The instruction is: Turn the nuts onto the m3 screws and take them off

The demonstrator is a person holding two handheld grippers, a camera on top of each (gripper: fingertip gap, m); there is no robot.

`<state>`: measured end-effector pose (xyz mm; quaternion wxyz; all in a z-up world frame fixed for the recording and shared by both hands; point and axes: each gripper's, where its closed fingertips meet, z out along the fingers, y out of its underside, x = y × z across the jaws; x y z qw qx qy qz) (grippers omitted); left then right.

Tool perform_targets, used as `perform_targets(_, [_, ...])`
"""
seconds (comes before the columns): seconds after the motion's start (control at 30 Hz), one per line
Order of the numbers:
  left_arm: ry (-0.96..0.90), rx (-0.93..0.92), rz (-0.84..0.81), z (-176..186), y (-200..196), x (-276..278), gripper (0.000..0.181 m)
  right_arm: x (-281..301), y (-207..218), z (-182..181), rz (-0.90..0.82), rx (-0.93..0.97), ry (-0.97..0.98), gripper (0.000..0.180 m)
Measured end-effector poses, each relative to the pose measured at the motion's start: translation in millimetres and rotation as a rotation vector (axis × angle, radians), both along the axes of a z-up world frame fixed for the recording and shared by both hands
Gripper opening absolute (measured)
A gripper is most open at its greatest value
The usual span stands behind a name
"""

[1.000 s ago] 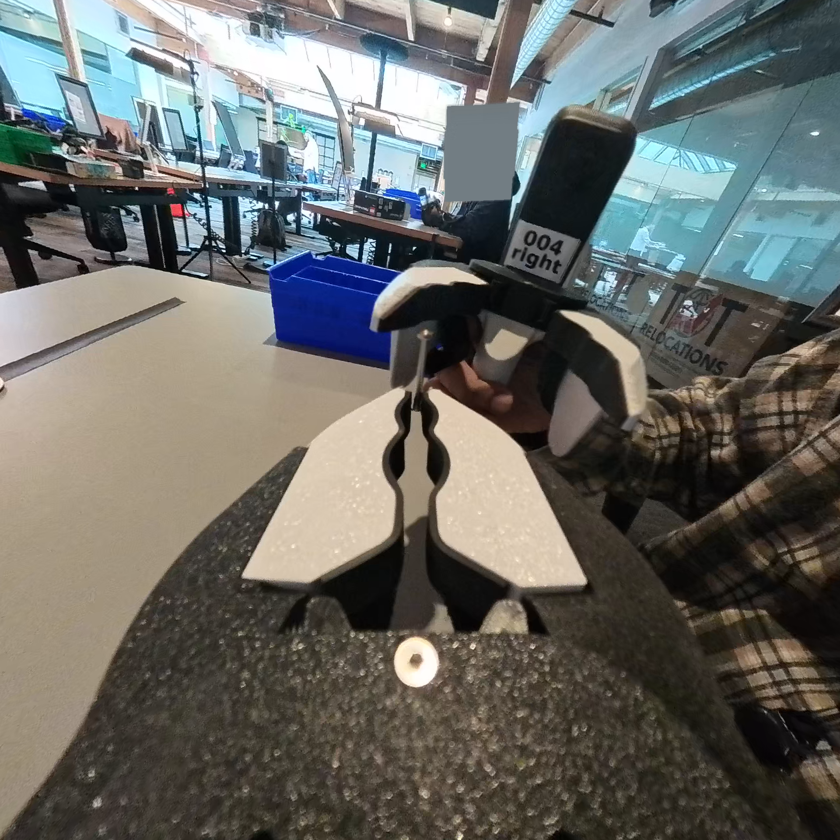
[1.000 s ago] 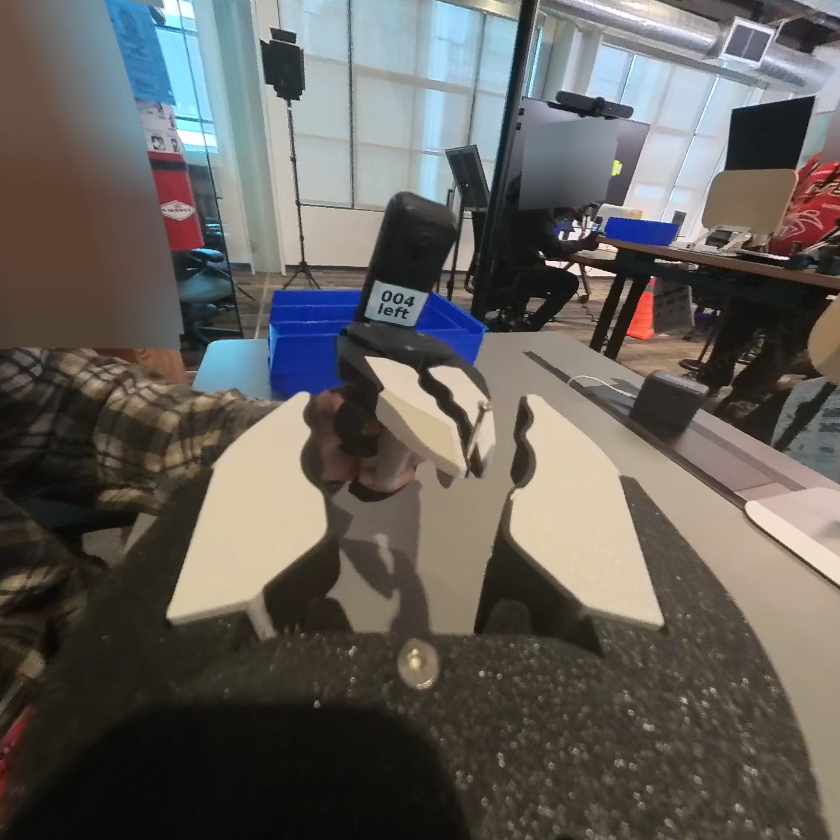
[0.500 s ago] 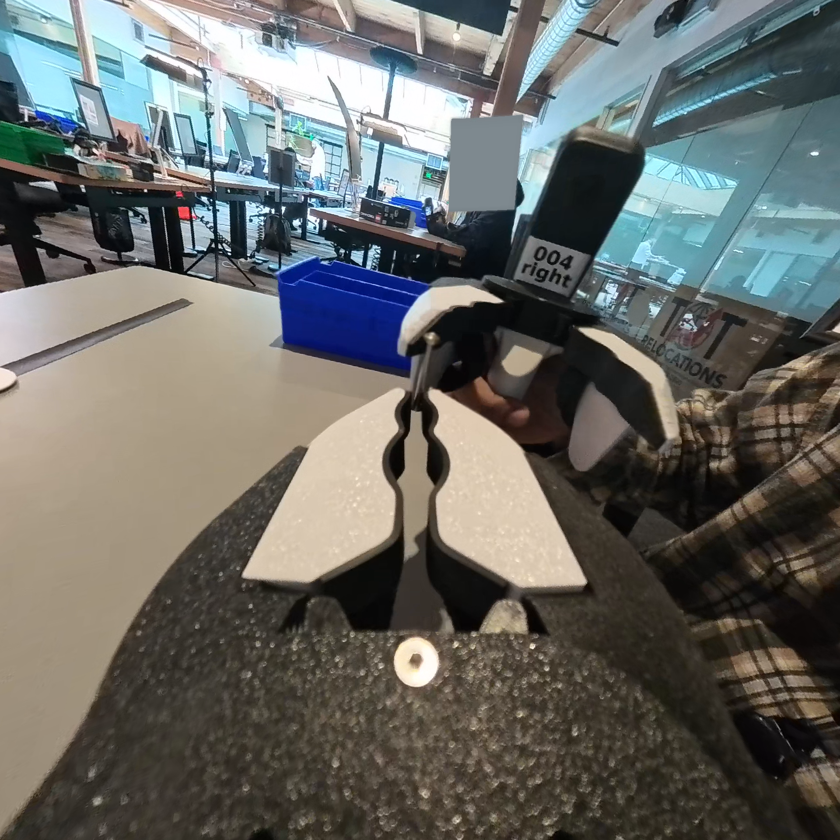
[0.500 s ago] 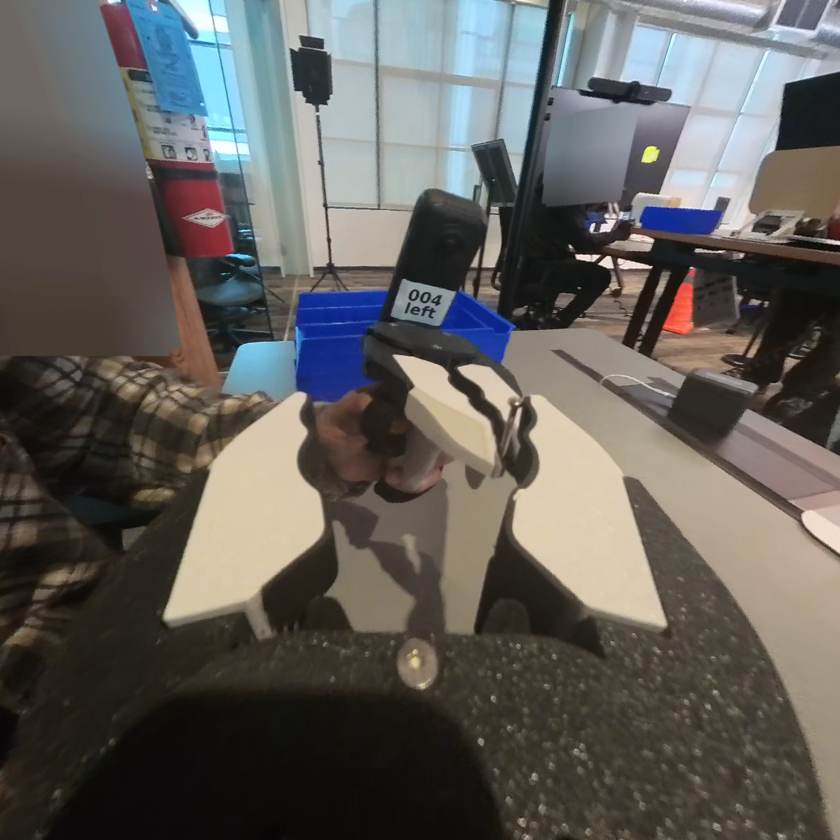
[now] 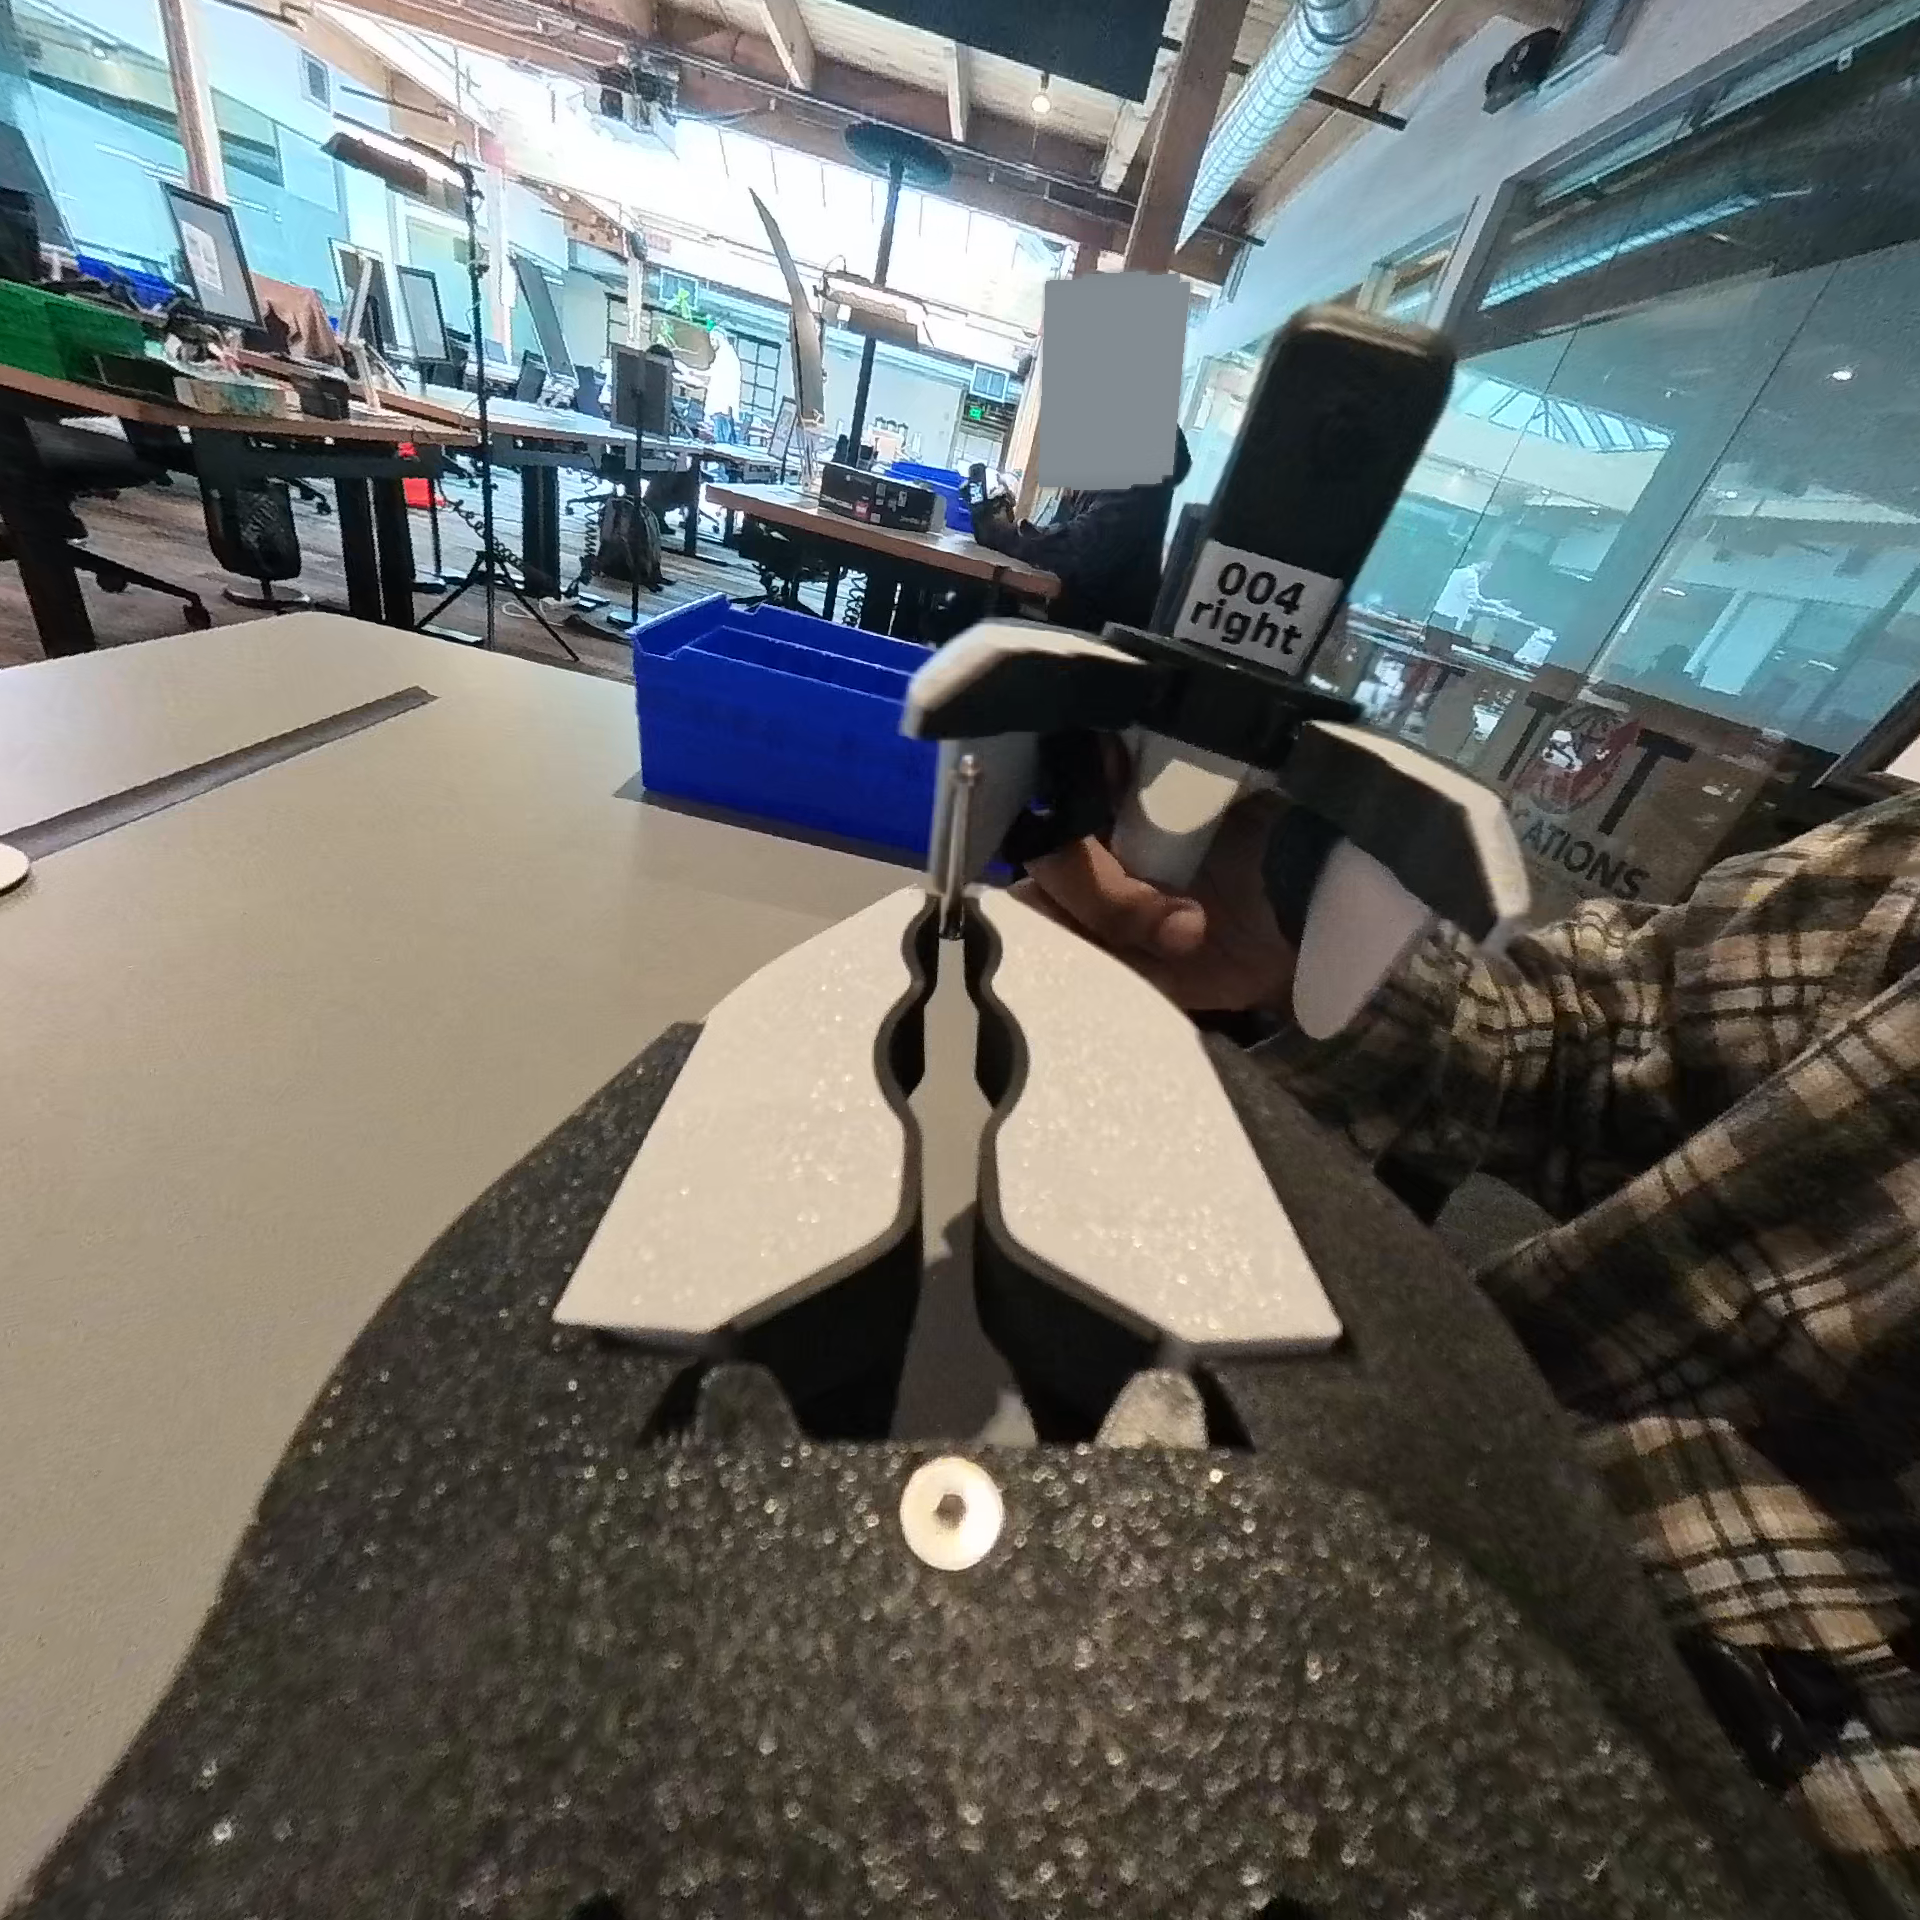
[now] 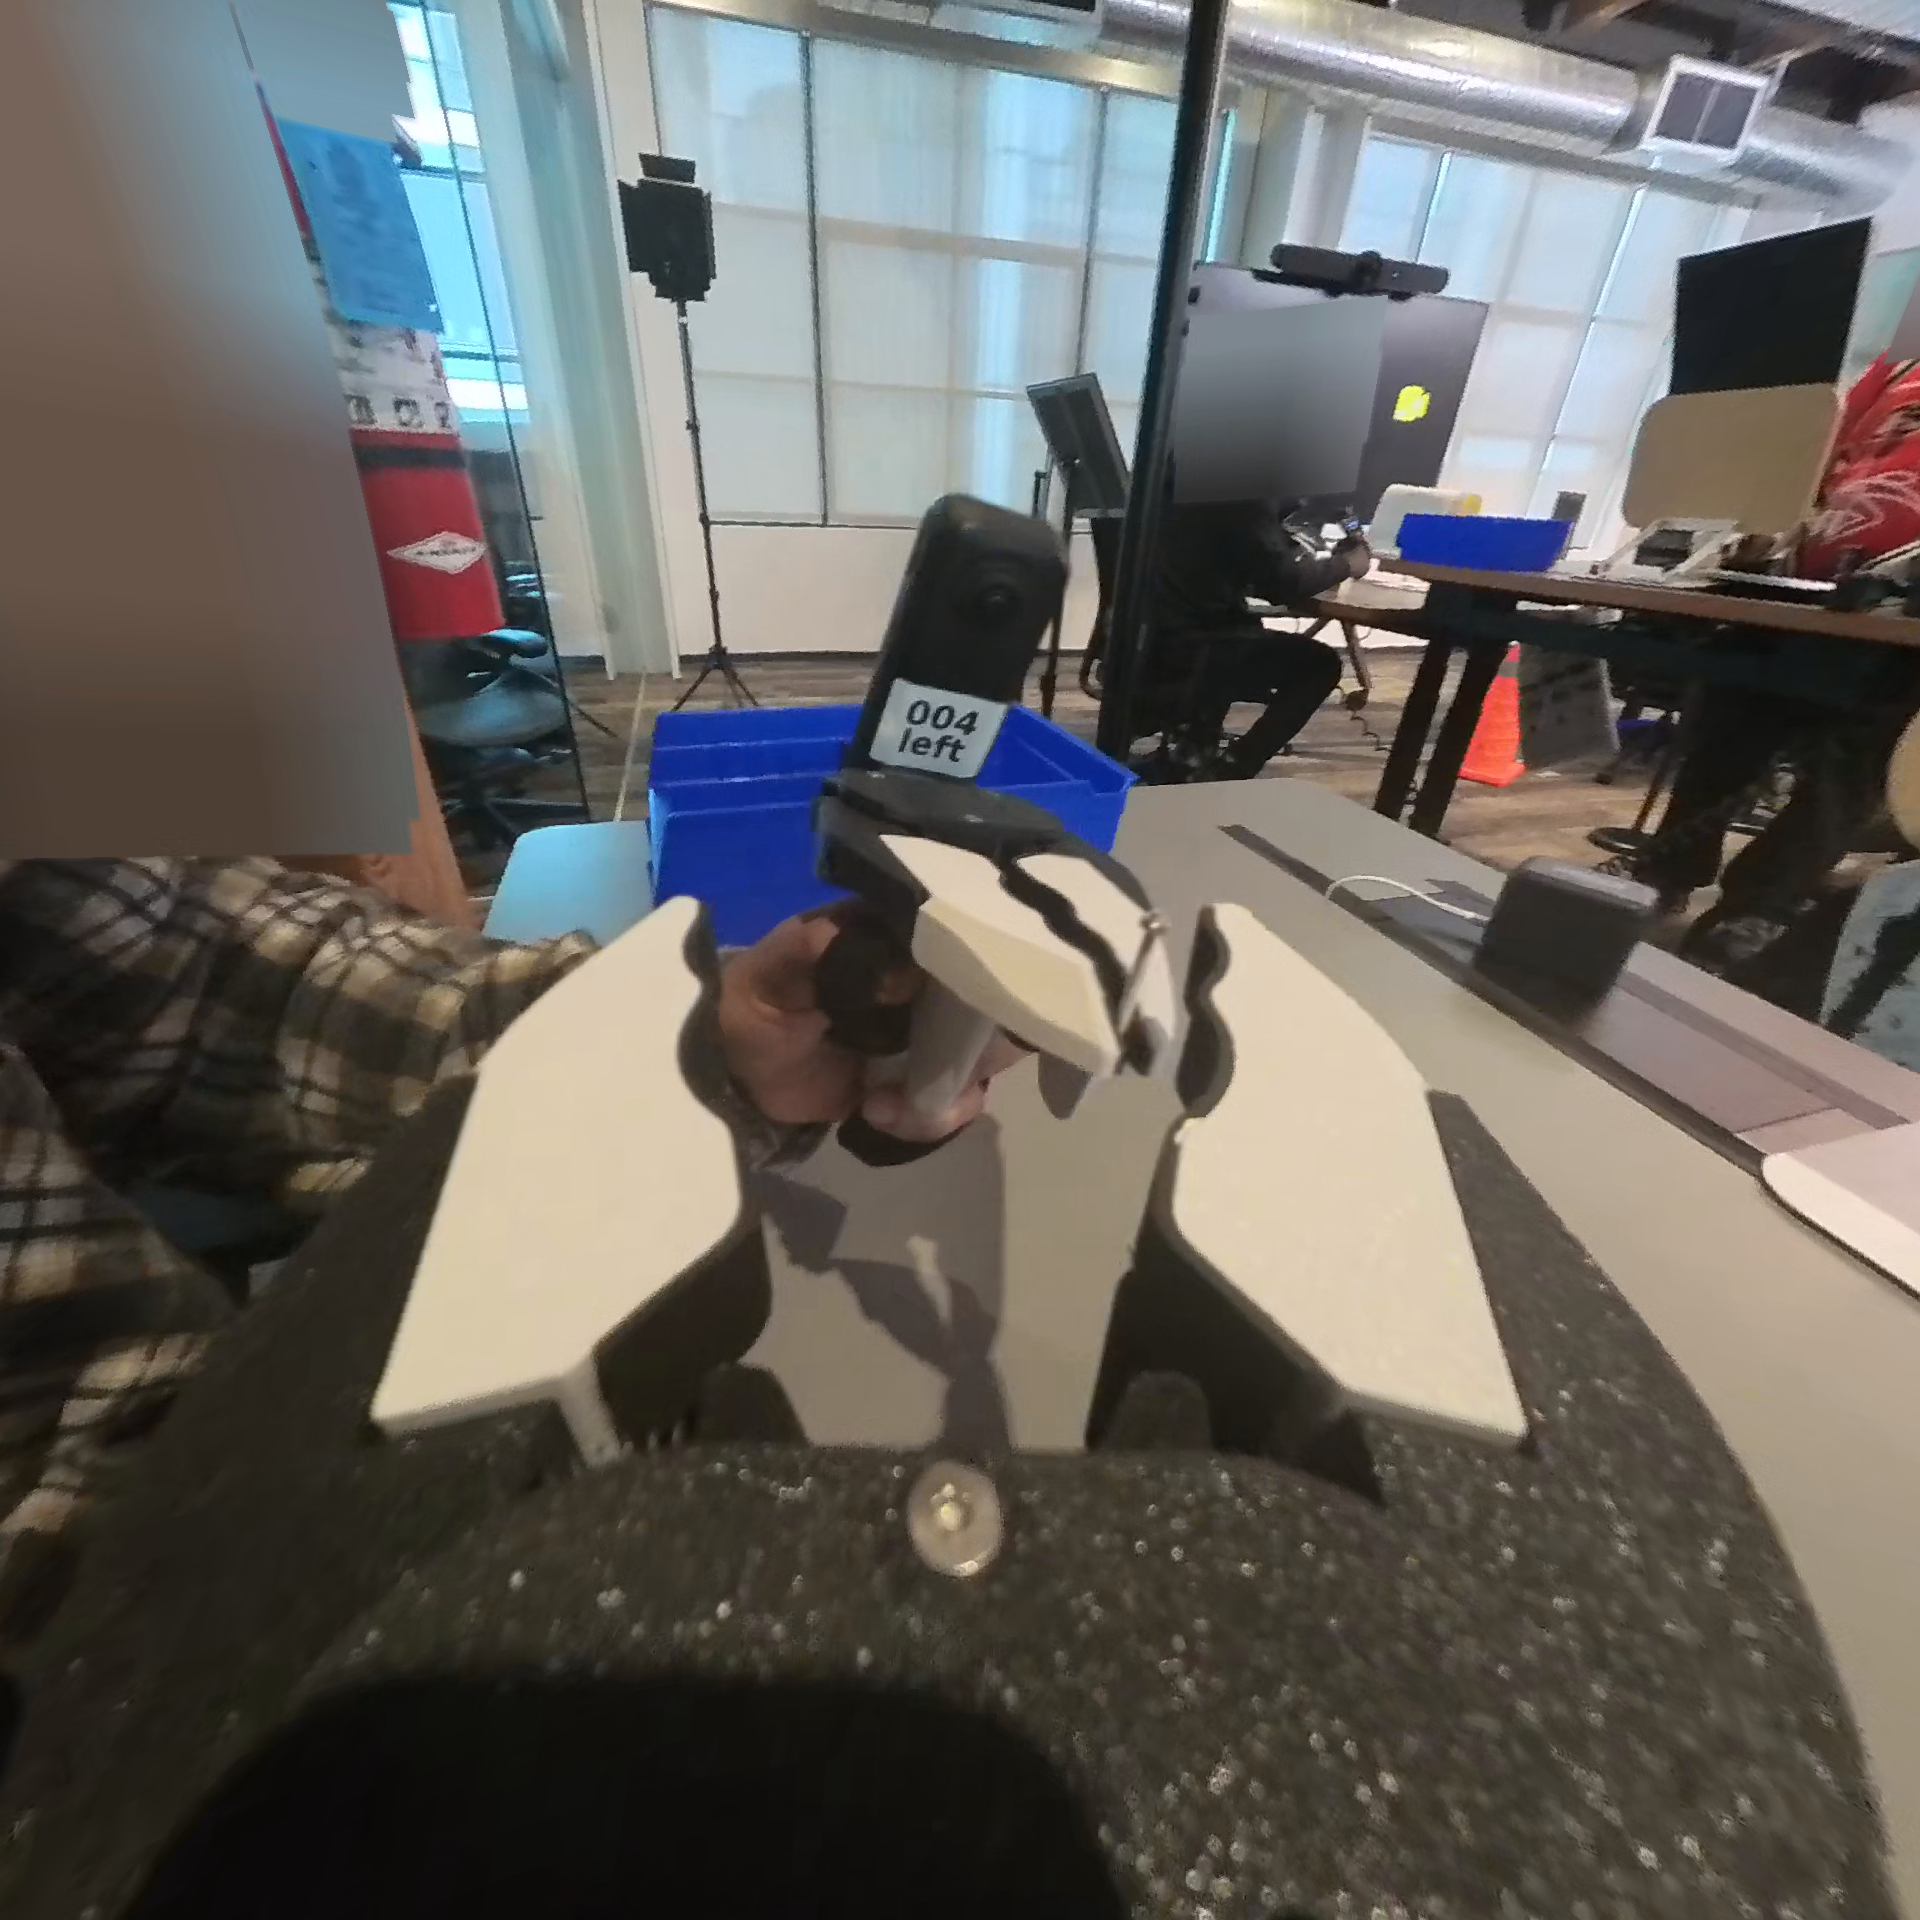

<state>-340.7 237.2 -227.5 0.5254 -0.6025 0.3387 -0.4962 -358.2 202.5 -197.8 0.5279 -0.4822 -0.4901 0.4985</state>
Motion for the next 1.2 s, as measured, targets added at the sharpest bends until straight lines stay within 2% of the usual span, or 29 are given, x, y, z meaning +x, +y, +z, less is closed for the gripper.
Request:
perform_targets(0.17, [0.002, 0.003, -0.004, 0, -2, 3, 0.004, -12, -4, -6, 0.046, -0.016, -0.032, 0.088])
perform_targets(0.3, [-0.006, -0.031, 0.006, -2, 3, -2, 0.004, -3, -7, -10, 0.009, 0.029, -0.033, 0.088])
perform_targets(0.43, [0.001, -0.02, -0.017, -2, -2, 4, 0.004, -3, 2, -4, -0.004, -0.016, 0.01, 0.093])
perform_targets(0.6, [0.012, -0.026, -0.005, -4, 0, 4, 0.004, -8, -8, -7, 0.046, -0.022, -0.004, 0.095])
perform_targets(0.7, [-0.003, -0.035, 0.001, -3, 3, 0, 0.004, 2, -6, -7, 0.016, -0.016, 0.006, 0.089])
perform_targets(0.8, [0.001, -0.024, -0.015, -1, -1, 4, 0.004, 0, 4, -3, -0.003, -0.038, 0.023, 0.094])
perform_targets(0.97, [0.001, -0.042, -0.007, -4, 1, 3, 0.004, -8, -7, -10, 0.044, -0.047, -0.005, 0.094])
perform_targets(1.03, [-0.01, -0.053, -0.004, -3, 3, -1, 0.004, 0, -7, -10, 0.02, -0.022, -0.001, 0.086])
perform_targets(1.2, [-0.012, -0.058, -0.036, -2, -2, 4, 0.004, -5, 3, -4, 0.014, -0.051, 0.008, 0.093])
